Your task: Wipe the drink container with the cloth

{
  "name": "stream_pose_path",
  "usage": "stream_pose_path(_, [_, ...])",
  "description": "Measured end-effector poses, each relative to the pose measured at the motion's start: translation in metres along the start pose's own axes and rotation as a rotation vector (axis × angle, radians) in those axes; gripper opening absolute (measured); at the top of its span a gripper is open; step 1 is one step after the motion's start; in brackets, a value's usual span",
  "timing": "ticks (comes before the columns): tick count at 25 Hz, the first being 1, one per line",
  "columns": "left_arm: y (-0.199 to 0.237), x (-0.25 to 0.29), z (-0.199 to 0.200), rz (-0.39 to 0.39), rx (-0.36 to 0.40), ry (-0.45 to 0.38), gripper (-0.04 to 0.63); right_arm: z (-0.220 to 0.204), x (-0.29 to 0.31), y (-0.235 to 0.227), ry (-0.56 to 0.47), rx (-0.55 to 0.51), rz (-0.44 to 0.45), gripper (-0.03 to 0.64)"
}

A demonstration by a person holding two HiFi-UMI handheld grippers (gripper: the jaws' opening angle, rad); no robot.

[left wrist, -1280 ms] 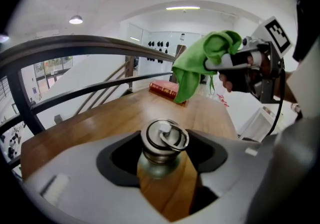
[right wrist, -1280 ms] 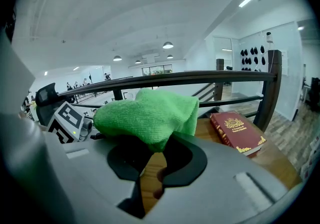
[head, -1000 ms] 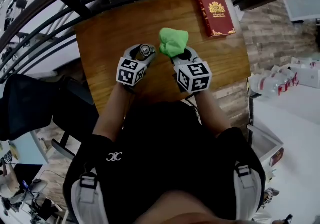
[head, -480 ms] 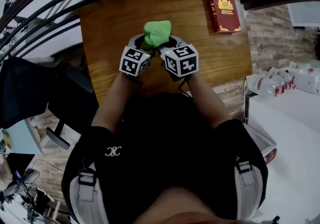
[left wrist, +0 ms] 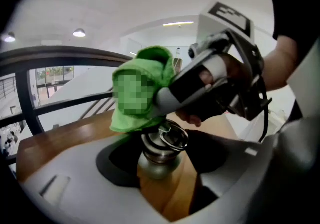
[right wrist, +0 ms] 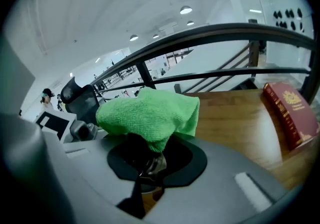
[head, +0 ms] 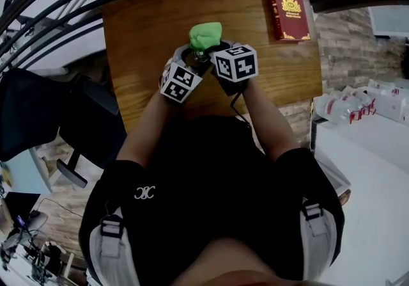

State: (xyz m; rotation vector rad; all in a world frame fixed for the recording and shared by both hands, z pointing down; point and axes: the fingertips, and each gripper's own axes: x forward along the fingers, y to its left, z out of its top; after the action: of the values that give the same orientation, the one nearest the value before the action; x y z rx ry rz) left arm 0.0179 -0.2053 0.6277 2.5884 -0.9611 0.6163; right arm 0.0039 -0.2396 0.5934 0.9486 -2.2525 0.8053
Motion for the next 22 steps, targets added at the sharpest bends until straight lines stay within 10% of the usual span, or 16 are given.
stream_pose_path(13, [-0.012, -0.002, -0.006, -0.023, 0.110, 0.000, 0.322, -0.017, 0.045, -0.020, 0.312, -0.090, 0.107, 0.049])
stream_pose_path(22, [-0.021, -0.012, -0.013, -0.011, 0.128, -0.003, 0.322, -0.046, 0.056, -0.039, 0.337, 0.202, 0.159, 0.049])
